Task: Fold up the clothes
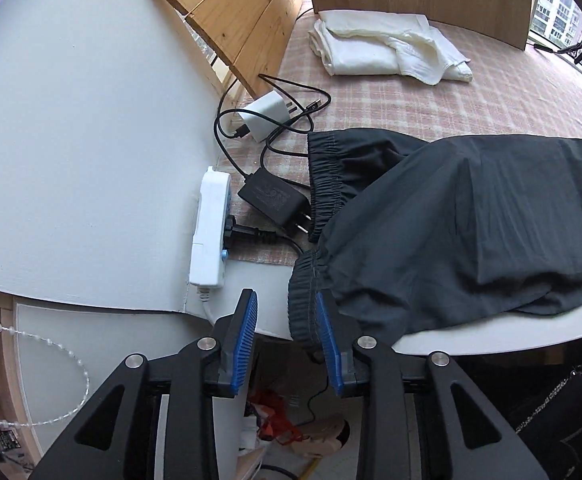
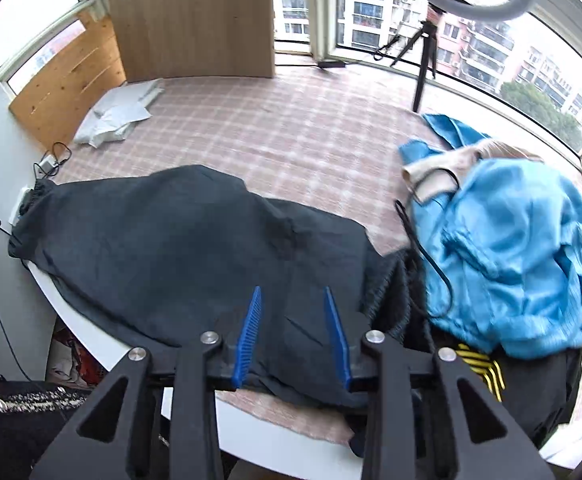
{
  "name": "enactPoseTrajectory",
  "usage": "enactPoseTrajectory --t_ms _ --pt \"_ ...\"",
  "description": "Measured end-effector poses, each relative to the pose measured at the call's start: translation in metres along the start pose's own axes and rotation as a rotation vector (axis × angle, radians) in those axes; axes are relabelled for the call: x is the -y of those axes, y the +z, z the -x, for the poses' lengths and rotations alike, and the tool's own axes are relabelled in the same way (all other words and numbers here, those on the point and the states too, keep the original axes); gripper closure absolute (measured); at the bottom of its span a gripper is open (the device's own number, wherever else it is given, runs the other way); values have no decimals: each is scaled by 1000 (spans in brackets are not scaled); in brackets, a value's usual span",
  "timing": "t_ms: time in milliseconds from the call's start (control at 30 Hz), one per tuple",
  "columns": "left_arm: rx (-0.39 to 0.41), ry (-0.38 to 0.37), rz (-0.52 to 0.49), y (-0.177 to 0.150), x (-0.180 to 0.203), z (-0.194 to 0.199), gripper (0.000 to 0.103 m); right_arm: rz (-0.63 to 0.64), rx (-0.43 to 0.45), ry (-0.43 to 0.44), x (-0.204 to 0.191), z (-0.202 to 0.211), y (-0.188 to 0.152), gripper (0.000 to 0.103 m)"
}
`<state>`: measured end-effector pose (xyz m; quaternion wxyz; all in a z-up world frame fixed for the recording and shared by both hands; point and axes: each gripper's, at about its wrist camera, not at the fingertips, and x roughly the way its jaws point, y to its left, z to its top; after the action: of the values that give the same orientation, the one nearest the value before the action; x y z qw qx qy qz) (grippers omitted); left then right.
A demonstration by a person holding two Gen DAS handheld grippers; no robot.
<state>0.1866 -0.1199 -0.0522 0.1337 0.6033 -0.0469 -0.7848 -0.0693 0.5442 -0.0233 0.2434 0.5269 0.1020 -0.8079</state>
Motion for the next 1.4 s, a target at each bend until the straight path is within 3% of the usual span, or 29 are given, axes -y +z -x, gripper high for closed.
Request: enactPoseTrajectory --t_ms 133,200,367,533,633,667,733,767,800,833,933,1033,1200,1267,1300,1400 --pt "0 -4 -46 11 15 -18 68 138 24 151 -83 -41 37 69" --pt "-1 -19 -45 13 19 -31 62 242 28 175 -136 -69 52 69" --pt "-59 -43 53 -4 13 -68 63 417 -25 237 -248 -147 91 69" --pt "-78 -87 116 -19 12 -93 64 559 -86 177 -301 -211 119 63" --pt "-58 -142 129 -18 16 -98 64 588 -137 177 -313 -238 123 61" --pt "-48 -163 131 -18 18 -99 75 600 -153 172 -317 -246 124 61" --pt "-28 -172 121 -19 21 -99 77 619 -163 184 -321 -250 118 64" --pt "-18 -173 115 -20 23 -98 79 629 -168 191 -323 -252 115 70" --pt "-14 -172 111 -21 23 -98 79 647 -156 193 -325 -249 112 93" --pt "-13 -170 108 -22 23 -97 80 652 -162 203 -325 -247 110 101" --pt "3 -136 112 -24 17 -83 80 622 -96 209 -317 -224 108 100" --pt "72 -90 95 -22 10 -46 80 578 -31 229 -302 -189 107 101" --pt "180 -12 29 8 -2 -5 80 460 3 200 -258 -156 117 101" --pt "163 -7 33 30 -10 -22 76 384 -14 184 -242 -161 124 100" --pt "132 32 37 43 -13 -35 76 333 -25 153 -233 -161 126 99" --pt "88 137 -14 54 -9 -47 76 189 12 219 -186 -124 118 98"
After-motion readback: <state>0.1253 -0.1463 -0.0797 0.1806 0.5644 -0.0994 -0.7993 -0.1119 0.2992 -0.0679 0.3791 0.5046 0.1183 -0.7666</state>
